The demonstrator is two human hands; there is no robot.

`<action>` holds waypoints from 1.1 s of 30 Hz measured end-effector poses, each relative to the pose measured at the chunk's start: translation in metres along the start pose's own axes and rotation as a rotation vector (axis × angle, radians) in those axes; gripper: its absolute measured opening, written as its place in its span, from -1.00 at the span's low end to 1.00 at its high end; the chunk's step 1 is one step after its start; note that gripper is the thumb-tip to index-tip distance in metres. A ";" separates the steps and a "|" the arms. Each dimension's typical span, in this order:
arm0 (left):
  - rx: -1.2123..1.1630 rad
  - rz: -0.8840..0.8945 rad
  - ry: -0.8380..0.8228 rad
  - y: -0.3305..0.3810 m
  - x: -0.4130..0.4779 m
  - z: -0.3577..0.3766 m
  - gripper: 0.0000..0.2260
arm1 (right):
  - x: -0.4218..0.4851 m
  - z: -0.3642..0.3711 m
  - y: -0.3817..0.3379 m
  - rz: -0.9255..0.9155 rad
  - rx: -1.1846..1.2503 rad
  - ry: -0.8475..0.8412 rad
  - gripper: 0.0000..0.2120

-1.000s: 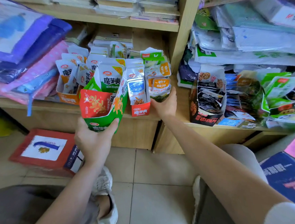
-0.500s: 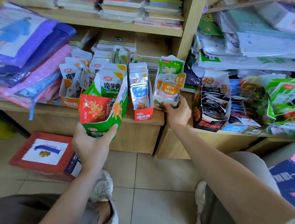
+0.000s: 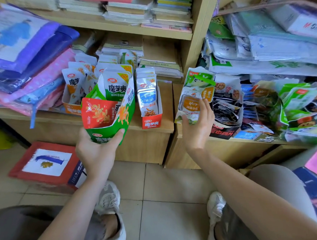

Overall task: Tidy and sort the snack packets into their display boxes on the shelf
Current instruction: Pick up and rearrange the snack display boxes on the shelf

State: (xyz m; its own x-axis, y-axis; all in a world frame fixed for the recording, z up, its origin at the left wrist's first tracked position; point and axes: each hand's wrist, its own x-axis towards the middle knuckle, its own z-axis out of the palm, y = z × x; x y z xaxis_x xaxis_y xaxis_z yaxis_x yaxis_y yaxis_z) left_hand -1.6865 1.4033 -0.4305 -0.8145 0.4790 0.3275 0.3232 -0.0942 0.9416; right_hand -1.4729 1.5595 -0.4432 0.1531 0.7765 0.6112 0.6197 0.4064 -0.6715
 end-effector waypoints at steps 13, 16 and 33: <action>-0.070 -0.024 -0.013 0.003 0.007 -0.019 -0.52 | -0.001 0.046 -0.030 -0.435 -0.138 -0.565 -0.85; -0.069 -0.020 -0.043 0.006 0.004 -0.013 -0.53 | -0.003 0.036 -0.021 -0.399 -0.162 -0.533 -0.85; 0.135 -0.111 -0.396 -0.011 0.008 0.099 -0.40 | 0.000 0.005 -0.007 -0.254 -0.045 -0.510 -0.84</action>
State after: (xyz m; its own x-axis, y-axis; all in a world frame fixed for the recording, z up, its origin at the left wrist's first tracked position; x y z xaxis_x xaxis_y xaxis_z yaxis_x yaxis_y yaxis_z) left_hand -1.6491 1.4945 -0.4455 -0.6085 0.7802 0.1451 0.3259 0.0790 0.9421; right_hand -1.4809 1.5594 -0.4407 -0.3896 0.7957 0.4638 0.6225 0.5987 -0.5041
